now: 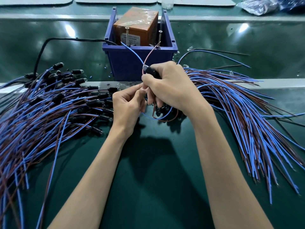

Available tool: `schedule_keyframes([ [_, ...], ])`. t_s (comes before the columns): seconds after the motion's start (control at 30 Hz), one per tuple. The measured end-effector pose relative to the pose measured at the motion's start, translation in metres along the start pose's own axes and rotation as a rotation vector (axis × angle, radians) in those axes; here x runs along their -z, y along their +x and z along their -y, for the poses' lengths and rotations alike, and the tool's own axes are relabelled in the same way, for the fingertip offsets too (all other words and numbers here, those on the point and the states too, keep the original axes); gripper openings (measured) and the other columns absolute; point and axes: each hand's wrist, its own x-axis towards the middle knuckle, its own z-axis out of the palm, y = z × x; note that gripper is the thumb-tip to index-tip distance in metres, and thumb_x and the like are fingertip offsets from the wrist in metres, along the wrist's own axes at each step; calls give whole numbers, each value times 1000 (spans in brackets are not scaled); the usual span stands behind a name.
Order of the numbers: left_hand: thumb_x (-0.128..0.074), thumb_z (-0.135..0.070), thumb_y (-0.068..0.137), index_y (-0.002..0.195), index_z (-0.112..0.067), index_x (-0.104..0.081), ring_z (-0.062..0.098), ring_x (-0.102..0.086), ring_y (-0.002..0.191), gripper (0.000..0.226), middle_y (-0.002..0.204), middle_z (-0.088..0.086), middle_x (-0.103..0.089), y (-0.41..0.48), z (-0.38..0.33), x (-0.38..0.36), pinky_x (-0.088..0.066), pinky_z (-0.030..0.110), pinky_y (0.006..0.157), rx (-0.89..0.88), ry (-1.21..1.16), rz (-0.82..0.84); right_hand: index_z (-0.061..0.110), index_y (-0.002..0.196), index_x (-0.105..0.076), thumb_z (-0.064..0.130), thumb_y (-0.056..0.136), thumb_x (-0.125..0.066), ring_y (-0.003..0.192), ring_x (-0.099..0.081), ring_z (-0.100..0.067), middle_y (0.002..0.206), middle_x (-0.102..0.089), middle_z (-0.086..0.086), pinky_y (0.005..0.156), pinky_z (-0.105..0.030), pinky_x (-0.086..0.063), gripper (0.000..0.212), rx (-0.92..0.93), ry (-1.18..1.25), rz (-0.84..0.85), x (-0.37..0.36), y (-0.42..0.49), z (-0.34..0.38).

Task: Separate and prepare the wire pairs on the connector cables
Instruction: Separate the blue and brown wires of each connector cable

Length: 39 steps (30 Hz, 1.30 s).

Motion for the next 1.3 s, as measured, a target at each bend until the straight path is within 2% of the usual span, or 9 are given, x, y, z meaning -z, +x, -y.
schedule_keyframes([
  [0.3,-46,-6,87,48,-27,-63,0,-32,38,47,43,-12,-47,0,2,2,-27,9,41,-11,14,42,0,66,-56,9,86,-50,30,-47,-11,45,-62,-1,40,-15,-36,23,18,-20,12,1,-1,2],
  [0.43,-46,-8,87,46,-29,-60,1,-33,40,48,45,-10,-51,1,5,4,-27,11,43,-5,31,46,-4,72,-58,9,86,-51,31,-48,-10,45,-62,-1,42,-16,-41,21,17,-40,24,-1,-1,3],
  [0.6,-50,-15,88,49,-28,-62,3,-31,40,43,45,-11,-49,0,6,5,-27,13,44,-10,40,70,-6,71,-58,8,85,-49,31,-50,-11,44,-62,-1,40,-15,-38,22,-11,-32,2,-1,0,2],
  [0.7,-55,-19,86,59,-27,-69,4,-30,40,31,45,-8,-46,0,5,5,-27,13,44,14,43,45,-2,67,-61,9,83,-48,32,-53,-11,44,-63,-2,43,-16,-44,23,-45,-53,-86,1,2,1],
  [0.8,-58,-20,85,76,-24,-73,5,-31,39,18,42,-9,-43,0,3,4,-30,12,46,41,50,2,0,69,-62,15,84,-49,38,-59,-13,46,-64,-5,52,-20,-51,25,-98,-93,-252,3,7,-3],
  [0.87,-59,-19,85,76,-25,-75,5,-31,39,19,40,-9,-42,0,3,4,-30,11,47,40,57,4,3,63,-60,17,84,-48,40,-60,-12,44,-63,-4,55,-23,-52,28,-140,-98,-322,4,9,-6],
  [1.0,-58,-20,87,75,-30,-77,5,-31,39,25,39,-8,-40,0,2,4,-30,12,47,26,85,34,10,51,-55,14,82,-46,40,-62,-13,42,-62,-6,53,-24,-46,33,-236,15,-353,6,8,-10],
  [1.2,-58,-20,88,79,-27,-76,5,-37,38,22,40,-6,-44,-1,2,4,-31,11,47,29,99,38,5,62,-56,17,83,-43,41,-64,-17,45,-64,-8,55,-26,-45,27,-308,67,-326,20,8,-20],
  [1.3,-58,-20,89,82,-22,-75,5,-39,39,19,40,-7,-45,-1,1,4,-32,10,48,31,112,46,3,72,-55,15,84,-40,39,-63,-17,46,-64,-7,41,-14,-39,23,-331,82,-327,25,7,-23],
])
